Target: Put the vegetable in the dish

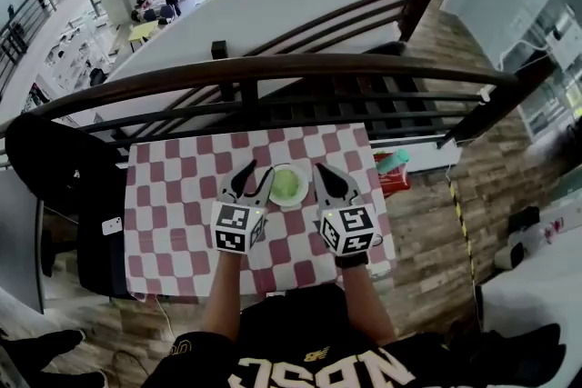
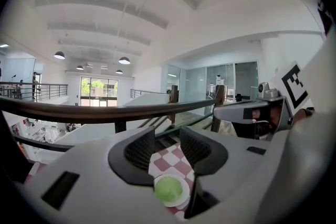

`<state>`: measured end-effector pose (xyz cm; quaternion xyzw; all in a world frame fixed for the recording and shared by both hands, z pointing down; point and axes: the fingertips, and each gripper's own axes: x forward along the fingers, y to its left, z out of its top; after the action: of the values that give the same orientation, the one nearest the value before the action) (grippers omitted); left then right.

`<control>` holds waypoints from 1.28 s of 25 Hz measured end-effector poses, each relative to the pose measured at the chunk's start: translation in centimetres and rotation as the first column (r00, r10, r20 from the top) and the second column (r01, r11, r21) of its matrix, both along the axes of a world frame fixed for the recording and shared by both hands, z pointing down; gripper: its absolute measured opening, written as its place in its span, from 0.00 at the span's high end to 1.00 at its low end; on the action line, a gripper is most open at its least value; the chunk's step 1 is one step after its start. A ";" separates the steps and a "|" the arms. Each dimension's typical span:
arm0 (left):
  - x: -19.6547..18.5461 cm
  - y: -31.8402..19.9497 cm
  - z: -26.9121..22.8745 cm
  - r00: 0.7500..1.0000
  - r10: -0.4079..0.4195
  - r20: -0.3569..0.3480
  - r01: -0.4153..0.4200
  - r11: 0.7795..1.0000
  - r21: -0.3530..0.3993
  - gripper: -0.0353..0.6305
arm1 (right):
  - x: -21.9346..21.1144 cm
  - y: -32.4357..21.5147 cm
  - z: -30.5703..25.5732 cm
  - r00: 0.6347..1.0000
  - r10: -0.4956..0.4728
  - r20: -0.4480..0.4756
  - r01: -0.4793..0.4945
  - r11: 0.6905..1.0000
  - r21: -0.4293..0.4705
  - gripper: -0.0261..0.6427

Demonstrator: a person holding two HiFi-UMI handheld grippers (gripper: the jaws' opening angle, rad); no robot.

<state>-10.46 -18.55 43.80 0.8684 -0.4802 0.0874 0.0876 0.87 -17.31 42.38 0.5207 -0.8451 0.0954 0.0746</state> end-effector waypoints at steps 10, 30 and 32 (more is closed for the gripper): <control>-1.3 5.7 -3.8 1.000 -0.018 -0.024 0.021 0.993 0.113 0.87 | -1.9 5.2 -3.1 1.000 0.030 0.002 -0.030 0.995 0.092 0.94; 2.4 9.4 -5.0 0.994 0.086 -0.064 -0.076 0.986 0.150 0.92 | -0.6 9.3 -4.1 0.997 0.068 0.025 -0.070 0.992 0.102 0.94; 3.1 9.4 -4.6 0.994 0.089 -0.056 -0.080 0.987 0.141 0.92 | 0.3 8.8 -4.5 0.996 0.081 0.048 -0.085 0.992 0.097 0.94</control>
<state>-7.35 -9.12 39.20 0.8942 -0.4450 0.0303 0.0381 1.15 -8.52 37.84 0.5564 -0.8278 0.0676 0.0260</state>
